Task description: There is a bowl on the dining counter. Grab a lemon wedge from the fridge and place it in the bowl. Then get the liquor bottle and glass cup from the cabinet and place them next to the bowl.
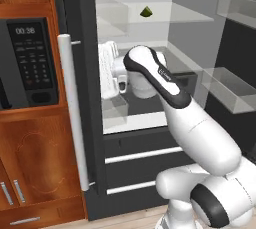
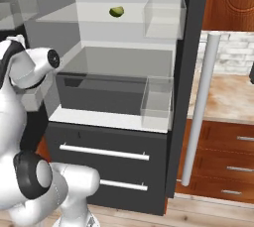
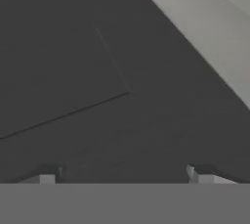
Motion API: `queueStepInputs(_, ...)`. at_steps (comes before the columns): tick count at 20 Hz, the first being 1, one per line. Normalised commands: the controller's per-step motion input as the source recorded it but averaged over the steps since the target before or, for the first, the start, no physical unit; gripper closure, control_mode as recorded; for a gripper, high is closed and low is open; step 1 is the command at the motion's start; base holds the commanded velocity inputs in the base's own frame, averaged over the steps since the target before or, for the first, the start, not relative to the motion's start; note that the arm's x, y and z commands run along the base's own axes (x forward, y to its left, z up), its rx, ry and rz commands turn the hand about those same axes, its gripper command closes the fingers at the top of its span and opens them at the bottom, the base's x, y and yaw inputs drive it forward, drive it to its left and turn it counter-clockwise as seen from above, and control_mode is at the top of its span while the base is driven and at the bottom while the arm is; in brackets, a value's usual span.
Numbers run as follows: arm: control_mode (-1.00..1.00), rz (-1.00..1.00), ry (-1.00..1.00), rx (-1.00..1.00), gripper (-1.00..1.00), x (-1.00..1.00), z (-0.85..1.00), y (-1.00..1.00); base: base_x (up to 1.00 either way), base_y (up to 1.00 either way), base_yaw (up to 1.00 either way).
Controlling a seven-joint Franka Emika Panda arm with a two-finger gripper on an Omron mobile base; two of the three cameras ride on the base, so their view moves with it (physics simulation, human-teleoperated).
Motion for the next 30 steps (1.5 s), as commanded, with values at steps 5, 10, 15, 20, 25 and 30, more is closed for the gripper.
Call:
queueStepInputs(5, -1.00, 0.11, 0.00, -0.15, -1.00, -0.03, 0.00, 1.00, 0.00, 0.00, 0.00)
queueStepInputs(10, -1.00, 0.03, -0.07, -0.19, -1.00, -0.11, -0.10, 0.85, 0.00, 0.00, 0.00)
queueStepInputs(15, -1.00, 0.01, -0.03, -0.05, -1.00, -0.28, -0.12, -0.17, 0.00, 0.00, 0.00)
queueStepInputs(20, -1.00, 0.00, -0.15, 0.00, -1.00, -0.96, -0.08, -0.72, 0.00, 0.00, 0.00)
queueStepInputs(25, -1.00, 0.00, -0.16, -0.01, -1.00, -1.00, 0.01, -0.79, 0.00, 0.00, 0.00)
queueStepInputs(30, -1.00, 0.00, -0.16, -0.24, -1.00, -0.96, 0.22, -0.52, 0.00, 0.00, 0.00)
